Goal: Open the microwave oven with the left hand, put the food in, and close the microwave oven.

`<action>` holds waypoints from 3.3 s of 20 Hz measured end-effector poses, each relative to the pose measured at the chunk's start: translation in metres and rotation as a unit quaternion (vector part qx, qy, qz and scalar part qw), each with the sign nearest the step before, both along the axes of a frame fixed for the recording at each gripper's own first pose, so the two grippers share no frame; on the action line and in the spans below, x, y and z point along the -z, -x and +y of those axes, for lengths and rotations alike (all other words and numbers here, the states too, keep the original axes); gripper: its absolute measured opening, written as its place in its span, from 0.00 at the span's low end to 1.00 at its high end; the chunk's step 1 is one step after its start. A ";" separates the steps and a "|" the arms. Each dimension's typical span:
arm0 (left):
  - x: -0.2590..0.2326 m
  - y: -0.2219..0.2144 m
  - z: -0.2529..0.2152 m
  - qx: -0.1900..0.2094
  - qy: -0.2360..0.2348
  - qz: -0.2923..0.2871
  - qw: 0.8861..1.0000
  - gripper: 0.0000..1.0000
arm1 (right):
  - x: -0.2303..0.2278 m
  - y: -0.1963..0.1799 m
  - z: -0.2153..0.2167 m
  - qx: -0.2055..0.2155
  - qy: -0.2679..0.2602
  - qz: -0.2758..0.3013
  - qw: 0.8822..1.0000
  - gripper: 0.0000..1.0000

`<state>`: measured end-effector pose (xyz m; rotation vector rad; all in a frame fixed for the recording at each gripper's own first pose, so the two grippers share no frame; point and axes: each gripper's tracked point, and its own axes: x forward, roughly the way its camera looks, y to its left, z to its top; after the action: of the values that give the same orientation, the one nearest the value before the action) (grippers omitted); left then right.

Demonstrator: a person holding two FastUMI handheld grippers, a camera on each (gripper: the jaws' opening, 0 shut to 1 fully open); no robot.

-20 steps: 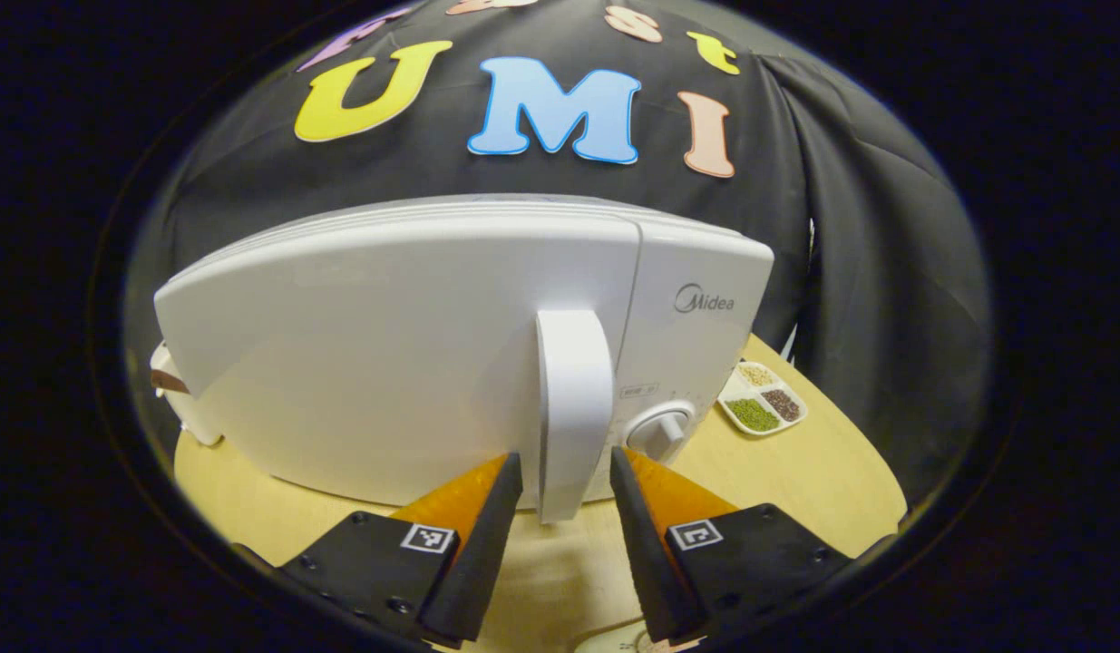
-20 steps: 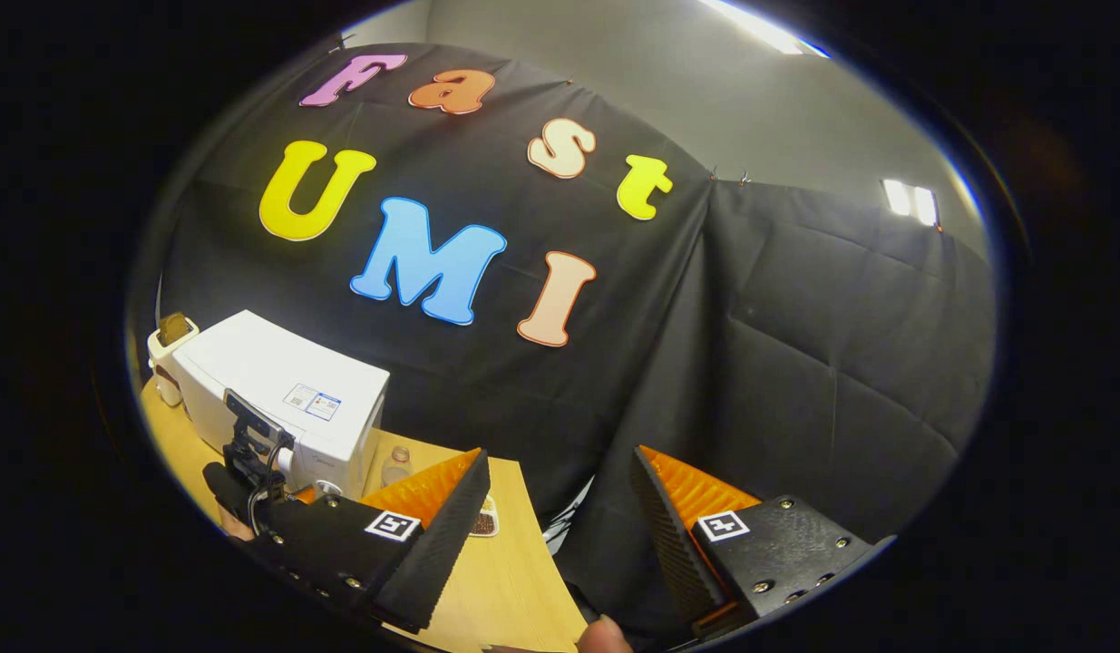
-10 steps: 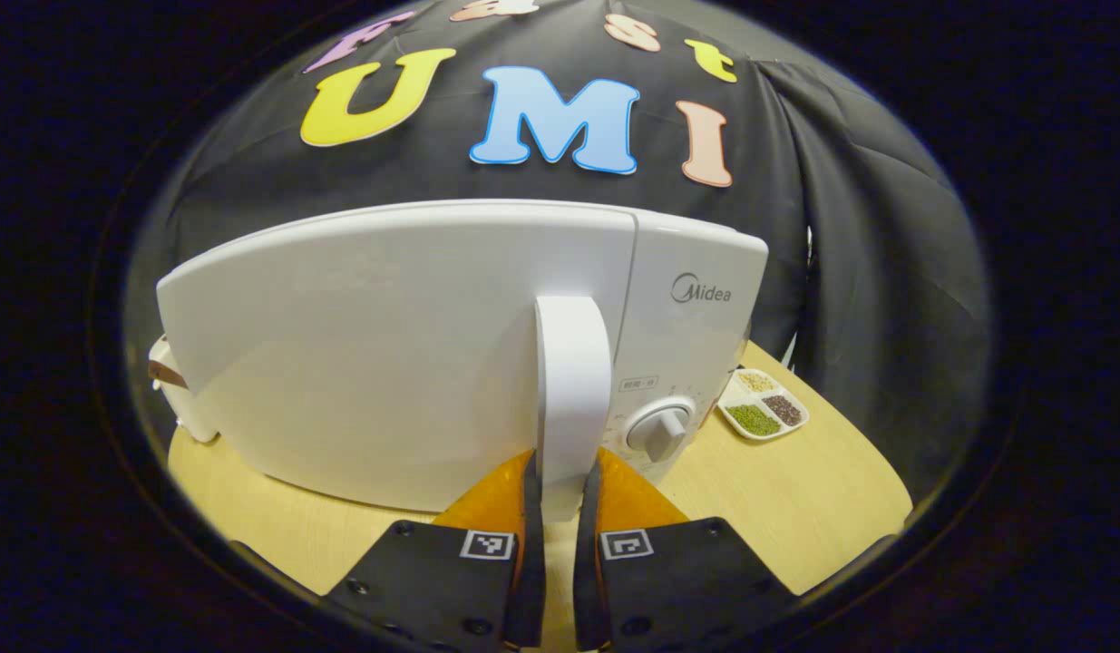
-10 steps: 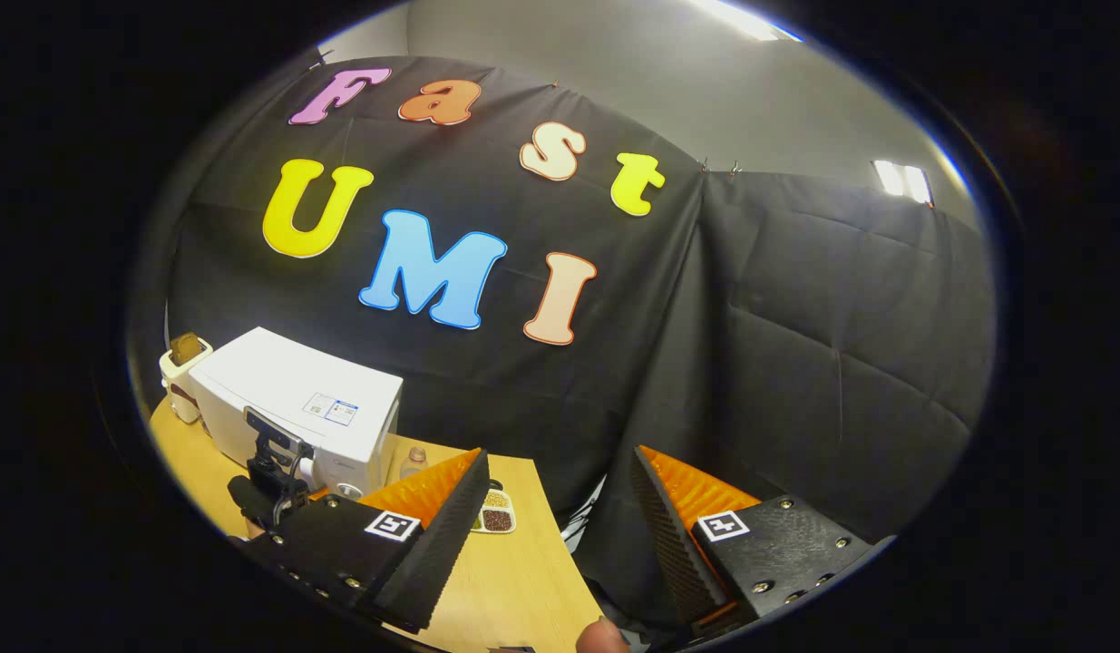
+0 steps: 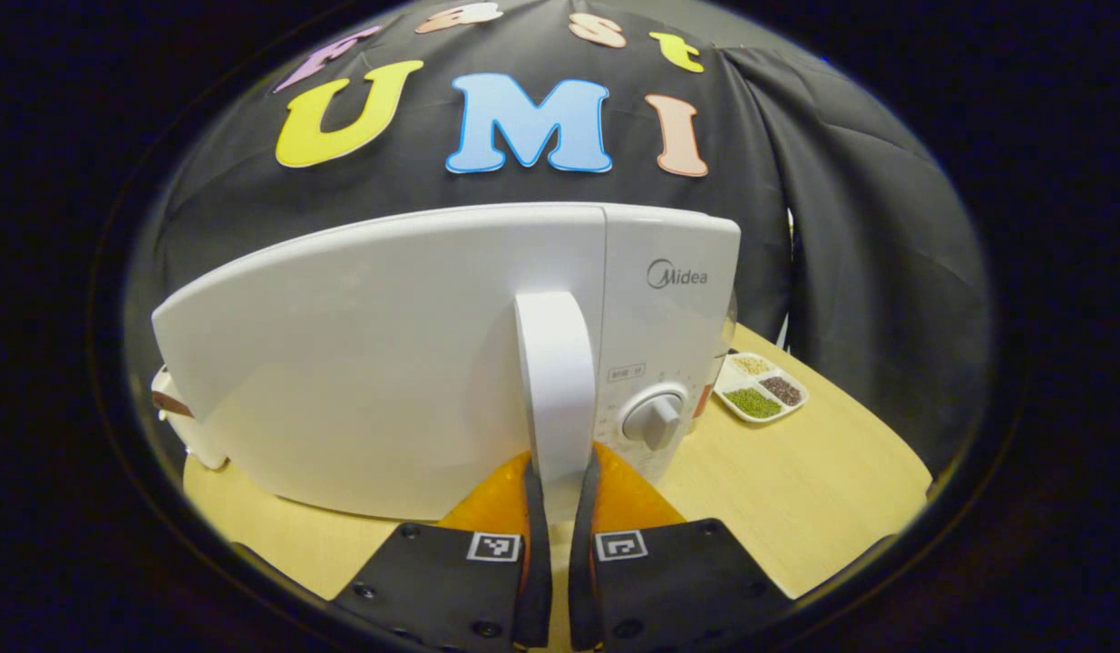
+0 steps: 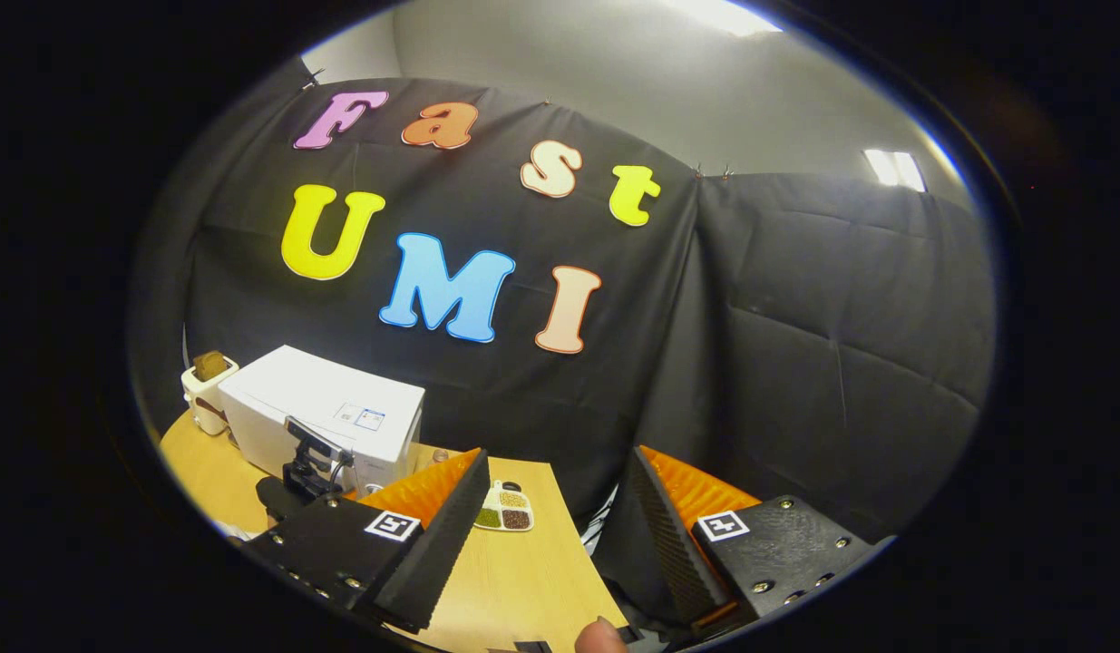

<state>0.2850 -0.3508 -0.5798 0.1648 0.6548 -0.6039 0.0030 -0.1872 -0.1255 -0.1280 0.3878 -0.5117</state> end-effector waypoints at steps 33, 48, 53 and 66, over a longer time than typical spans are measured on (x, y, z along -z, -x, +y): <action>-0.034 0.168 0.484 -0.144 -0.045 0.028 0.988 0.27 | 0.179 -0.074 0.161 -0.153 -0.166 0.124 0.966 0.95; -0.154 0.229 0.500 -0.307 -0.077 -0.051 0.947 0.92 | 0.335 -0.040 0.208 -0.221 -0.245 0.270 0.905 0.95; -0.204 0.288 0.459 -0.367 -0.100 -0.056 0.923 0.94 | 0.384 -0.024 0.228 -0.239 -0.281 0.307 0.877 0.96; -0.277 0.399 0.383 -0.423 -0.113 -0.063 0.897 1.00 | 0.452 -0.005 0.243 -0.266 -0.266 0.352 0.857 0.85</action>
<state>-0.1136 0.0317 -0.3027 0.1176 0.5987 0.3246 0.0076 0.0556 -0.5777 0.1250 1.1597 0.2326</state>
